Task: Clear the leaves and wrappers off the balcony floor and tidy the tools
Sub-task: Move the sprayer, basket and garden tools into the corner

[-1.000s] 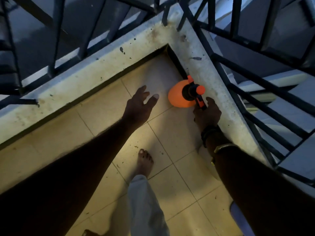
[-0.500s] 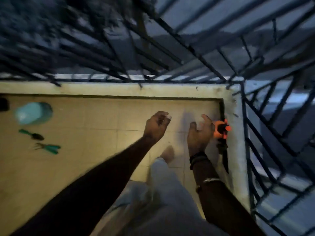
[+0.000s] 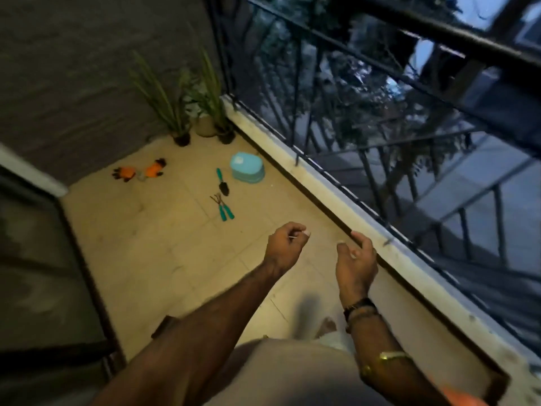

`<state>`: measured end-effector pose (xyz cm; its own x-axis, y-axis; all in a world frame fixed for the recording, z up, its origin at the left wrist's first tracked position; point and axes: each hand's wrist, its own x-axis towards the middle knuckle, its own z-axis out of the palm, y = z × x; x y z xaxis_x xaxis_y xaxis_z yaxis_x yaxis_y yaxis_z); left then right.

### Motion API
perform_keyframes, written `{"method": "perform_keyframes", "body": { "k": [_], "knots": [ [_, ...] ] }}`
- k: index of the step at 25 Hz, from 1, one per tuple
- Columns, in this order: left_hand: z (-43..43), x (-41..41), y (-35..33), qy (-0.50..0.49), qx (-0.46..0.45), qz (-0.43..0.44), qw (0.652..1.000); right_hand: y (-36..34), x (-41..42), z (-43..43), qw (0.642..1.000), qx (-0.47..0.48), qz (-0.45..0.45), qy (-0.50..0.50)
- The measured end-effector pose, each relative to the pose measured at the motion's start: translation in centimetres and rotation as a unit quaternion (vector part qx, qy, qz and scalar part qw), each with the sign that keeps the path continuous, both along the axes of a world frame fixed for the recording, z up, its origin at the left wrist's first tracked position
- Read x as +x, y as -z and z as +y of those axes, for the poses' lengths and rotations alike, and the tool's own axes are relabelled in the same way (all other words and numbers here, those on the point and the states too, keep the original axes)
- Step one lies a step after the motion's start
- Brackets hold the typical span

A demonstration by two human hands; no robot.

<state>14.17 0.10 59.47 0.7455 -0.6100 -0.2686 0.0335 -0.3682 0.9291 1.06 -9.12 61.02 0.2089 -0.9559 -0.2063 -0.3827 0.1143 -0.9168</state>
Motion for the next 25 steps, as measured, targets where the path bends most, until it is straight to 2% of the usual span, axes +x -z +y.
{"method": "perform_keyframes", "body": {
  "k": [5,12,18,25],
  "knots": [
    [7.6,9.9,-1.7,-0.155,-0.026,0.007,0.988,-1.8,13.7,4.7,0.988,-0.006,-0.027,-0.15],
    [12.6,26.2,-1.1,-0.304,-0.042,0.029,0.951,-1.2,33.6,7.8,0.963,0.008,-0.058,-0.264],
    [9.7,41.8,-1.1,-0.328,-0.018,0.024,0.944,-0.4,48.9,3.8,0.956,0.035,-0.05,-0.288],
    [3.1,58.8,1.2,-0.266,0.02,0.07,0.961,3.8,62.2,-2.5,0.972,0.068,-0.02,-0.222]
  ]
}}
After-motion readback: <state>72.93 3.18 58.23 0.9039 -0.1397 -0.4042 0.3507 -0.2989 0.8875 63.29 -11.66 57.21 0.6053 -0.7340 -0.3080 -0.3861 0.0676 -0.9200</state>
